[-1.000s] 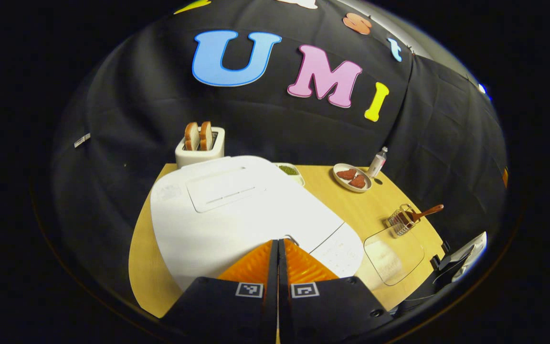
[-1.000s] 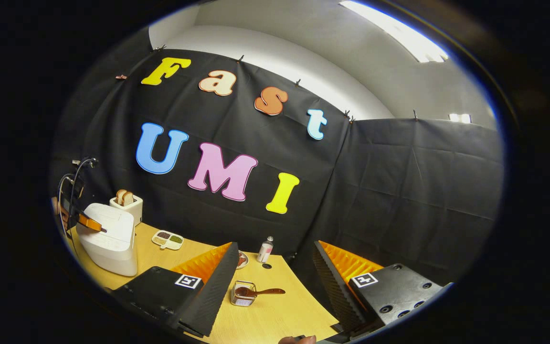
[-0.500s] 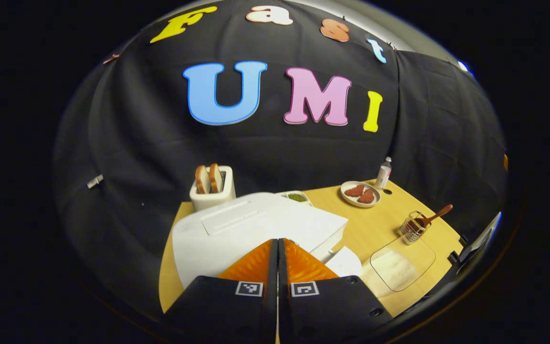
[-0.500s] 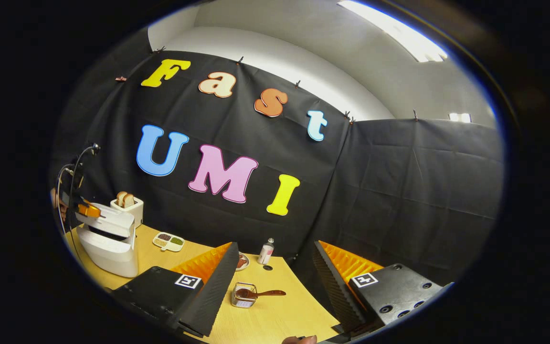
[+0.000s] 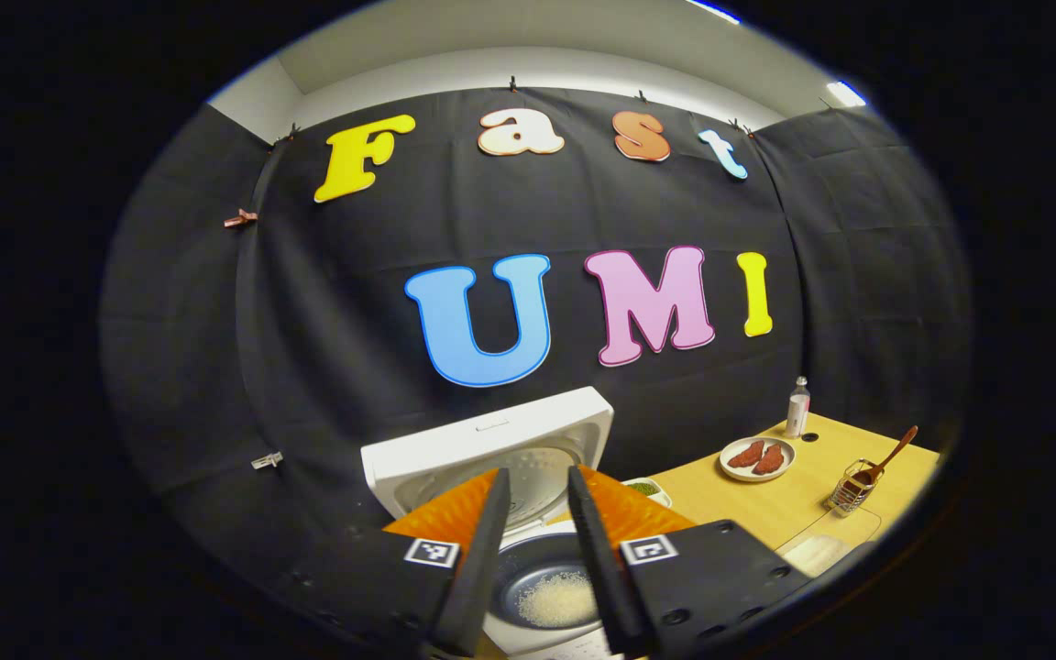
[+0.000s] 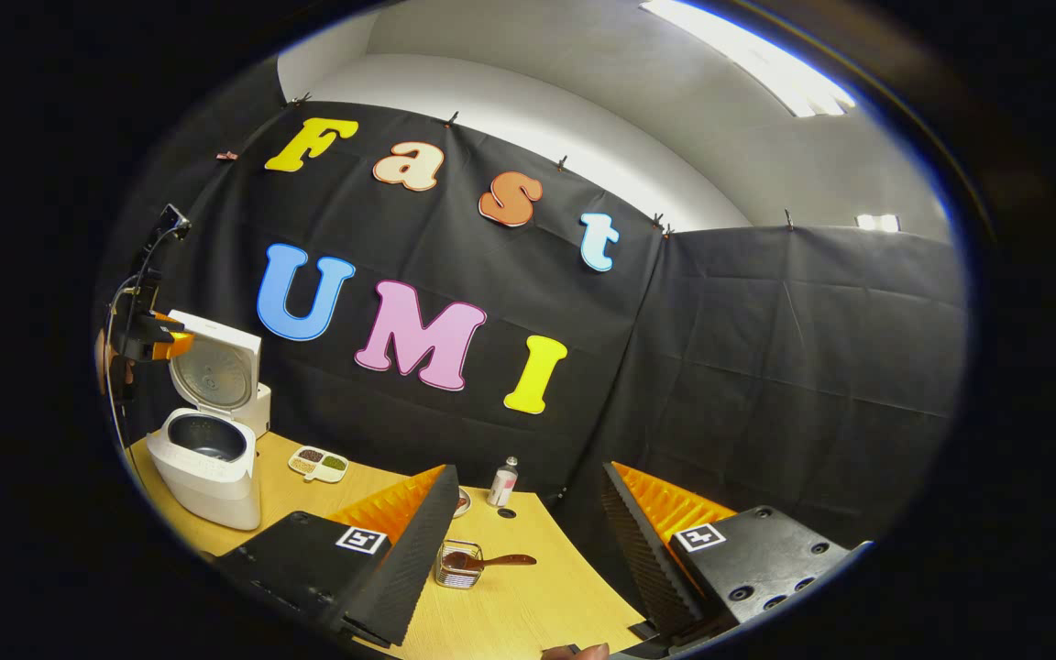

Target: Close the left gripper, press the button to open the rice cooker; take a wooden spoon from the chopstick holder with the right hand, scoop a spoonful of rice and pour it into the rice cooker, then put the wooden spoon back into the chopstick holder.

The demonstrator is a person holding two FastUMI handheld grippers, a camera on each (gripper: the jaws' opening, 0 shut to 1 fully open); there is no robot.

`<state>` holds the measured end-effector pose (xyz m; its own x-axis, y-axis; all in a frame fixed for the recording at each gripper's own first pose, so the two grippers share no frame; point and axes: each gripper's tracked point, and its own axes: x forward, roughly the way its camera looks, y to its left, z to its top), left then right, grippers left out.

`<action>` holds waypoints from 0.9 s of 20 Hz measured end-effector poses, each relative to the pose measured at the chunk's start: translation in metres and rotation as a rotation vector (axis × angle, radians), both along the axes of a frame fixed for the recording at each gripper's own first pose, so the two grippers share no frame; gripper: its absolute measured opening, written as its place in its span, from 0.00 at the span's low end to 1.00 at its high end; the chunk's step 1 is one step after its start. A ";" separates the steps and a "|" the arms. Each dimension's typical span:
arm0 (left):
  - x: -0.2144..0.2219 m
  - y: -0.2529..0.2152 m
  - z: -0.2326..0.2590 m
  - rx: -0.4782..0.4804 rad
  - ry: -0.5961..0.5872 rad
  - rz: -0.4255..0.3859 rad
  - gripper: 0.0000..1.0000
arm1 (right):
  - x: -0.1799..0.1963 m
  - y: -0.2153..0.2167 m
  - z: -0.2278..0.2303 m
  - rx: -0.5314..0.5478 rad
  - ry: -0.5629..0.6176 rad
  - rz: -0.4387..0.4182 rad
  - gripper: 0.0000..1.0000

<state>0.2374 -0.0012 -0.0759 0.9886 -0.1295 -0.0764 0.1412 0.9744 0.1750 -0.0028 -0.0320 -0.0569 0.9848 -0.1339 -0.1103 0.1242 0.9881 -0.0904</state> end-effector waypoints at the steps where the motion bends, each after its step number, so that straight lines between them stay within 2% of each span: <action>1: -0.007 -0.004 0.003 -0.008 0.000 -0.007 0.78 | -0.002 -0.002 0.000 -0.002 -0.001 0.001 0.97; 2: -0.013 -0.005 0.004 -0.013 -0.006 -0.010 0.75 | -0.005 -0.004 0.001 -0.003 -0.002 0.002 0.98; 3: -0.019 -0.005 0.007 -0.015 -0.009 -0.006 0.86 | -0.008 -0.006 0.001 -0.001 -0.002 0.003 0.98; 5: -0.036 -0.002 0.016 -0.033 -0.027 0.011 0.97 | -0.011 -0.009 0.000 0.010 0.000 0.008 0.97; 12: -0.115 -0.014 0.042 -0.118 -0.077 -0.003 0.97 | -0.010 -0.015 -0.016 0.048 0.021 0.058 0.97; 18: -0.168 -0.027 0.030 -0.148 -0.032 0.025 0.97 | 0.011 -0.028 -0.052 0.078 0.061 0.097 0.98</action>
